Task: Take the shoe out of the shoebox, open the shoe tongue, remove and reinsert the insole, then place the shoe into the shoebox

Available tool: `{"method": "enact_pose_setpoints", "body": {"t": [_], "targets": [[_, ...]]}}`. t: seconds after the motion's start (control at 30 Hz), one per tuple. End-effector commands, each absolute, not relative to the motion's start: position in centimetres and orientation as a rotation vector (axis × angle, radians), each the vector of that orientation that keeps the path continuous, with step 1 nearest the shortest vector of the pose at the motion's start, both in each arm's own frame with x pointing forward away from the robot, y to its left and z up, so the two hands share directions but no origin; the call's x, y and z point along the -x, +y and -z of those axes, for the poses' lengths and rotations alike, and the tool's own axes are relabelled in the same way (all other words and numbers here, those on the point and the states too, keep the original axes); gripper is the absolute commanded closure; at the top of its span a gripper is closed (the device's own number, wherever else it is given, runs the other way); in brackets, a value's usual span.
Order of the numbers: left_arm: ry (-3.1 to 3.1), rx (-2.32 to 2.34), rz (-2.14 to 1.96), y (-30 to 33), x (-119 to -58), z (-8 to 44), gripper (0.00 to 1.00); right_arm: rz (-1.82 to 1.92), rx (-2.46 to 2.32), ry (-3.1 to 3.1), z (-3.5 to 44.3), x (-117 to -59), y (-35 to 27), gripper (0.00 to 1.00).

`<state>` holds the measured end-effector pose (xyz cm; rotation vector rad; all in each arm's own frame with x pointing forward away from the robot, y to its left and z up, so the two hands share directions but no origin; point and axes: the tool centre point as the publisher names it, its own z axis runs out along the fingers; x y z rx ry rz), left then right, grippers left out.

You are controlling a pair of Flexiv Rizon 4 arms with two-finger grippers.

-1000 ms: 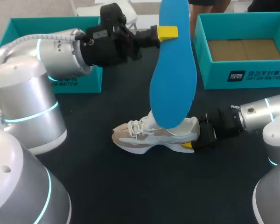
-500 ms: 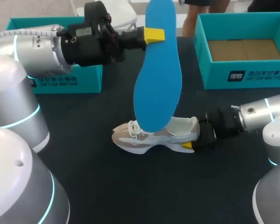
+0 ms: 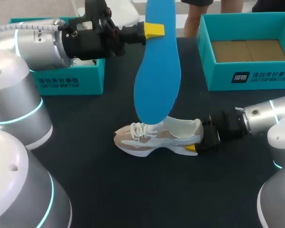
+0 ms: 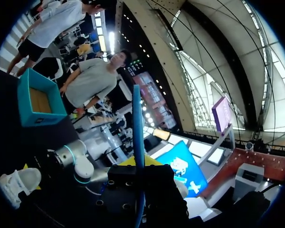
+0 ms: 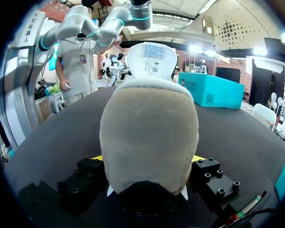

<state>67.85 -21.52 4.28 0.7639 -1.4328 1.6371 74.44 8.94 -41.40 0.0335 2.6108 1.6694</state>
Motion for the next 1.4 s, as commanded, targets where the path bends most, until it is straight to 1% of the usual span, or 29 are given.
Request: {"method": "enact_pose_setpoints", "body": {"t": [0.03,0.97,1.0,1.03,1.07,1.1,1.4], "targets": [[-1.433,-0.755,-1.633,-21.86,-68.18,-4.4,1.0,-1.665,-0.036,2.614,41.75,-74.42,9.13,1.0],[-1.415,-0.774,-1.659,-21.85,-68.11,-4.26,1.0,-1.665,-0.036,2.614,41.75,-74.42,9.13,1.0],[-1.415,-0.774,-1.659,-21.85,-68.11,-4.26,1.0,-1.665,-0.036,2.614,41.75,-74.42,9.13,0.96],[-1.415,-0.774,-1.659,-21.85,-68.11,-4.26,1.0,-1.665,-0.036,2.614,41.75,-74.42,9.13,0.63],[-1.415,-0.774,-1.659,-21.85,-68.11,-4.26,1.0,-1.665,-0.036,2.614,41.75,-74.42,9.13,0.2],[-1.415,-0.774,-1.659,-21.85,-68.11,-4.26,1.0,-1.665,-0.036,2.614,41.75,-74.42,9.13,0.0],[-1.415,-0.774,-1.659,-21.85,-68.11,-4.26,1.0,-1.63,-0.054,2.638,41.53,-74.17,8.96,0.0]]}}
